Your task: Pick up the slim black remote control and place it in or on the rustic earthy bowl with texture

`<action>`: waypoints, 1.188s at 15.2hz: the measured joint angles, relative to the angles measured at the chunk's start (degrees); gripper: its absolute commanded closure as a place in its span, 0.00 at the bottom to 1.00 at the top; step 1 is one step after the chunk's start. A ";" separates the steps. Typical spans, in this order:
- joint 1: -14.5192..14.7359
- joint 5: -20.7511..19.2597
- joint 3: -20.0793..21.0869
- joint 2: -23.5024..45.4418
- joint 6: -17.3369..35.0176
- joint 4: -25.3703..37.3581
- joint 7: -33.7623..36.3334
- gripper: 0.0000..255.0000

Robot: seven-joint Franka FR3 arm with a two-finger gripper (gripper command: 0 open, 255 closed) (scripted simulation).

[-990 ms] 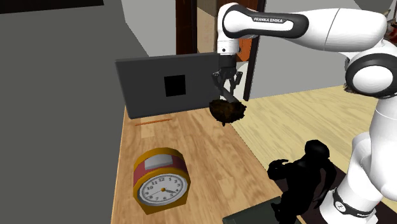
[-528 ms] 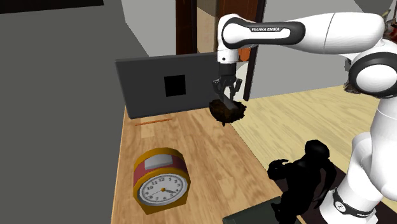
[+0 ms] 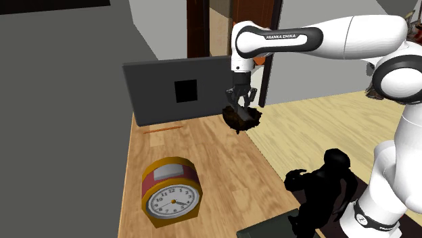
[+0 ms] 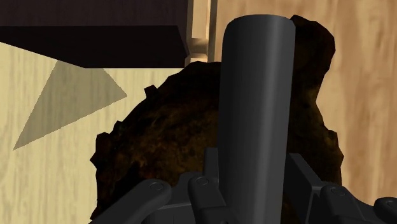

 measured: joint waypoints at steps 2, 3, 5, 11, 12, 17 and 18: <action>0.00 0.00 0.00 0.00 0.02 -0.02 0.00 1.00; 0.00 0.00 0.00 0.00 0.02 -0.02 0.00 0.00; 0.00 0.00 0.00 -0.01 0.02 -0.02 -0.01 0.00; -0.60 0.29 -0.26 0.93 -2.60 3.45 -0.22 0.00; -1.00 0.61 -0.38 1.74 -4.63 6.22 -0.27 0.00; -1.69 1.10 -0.56 3.05 -8.25 10.96 -0.24 0.00; -1.72 1.11 -0.56 3.09 -8.33 11.07 -0.25 0.00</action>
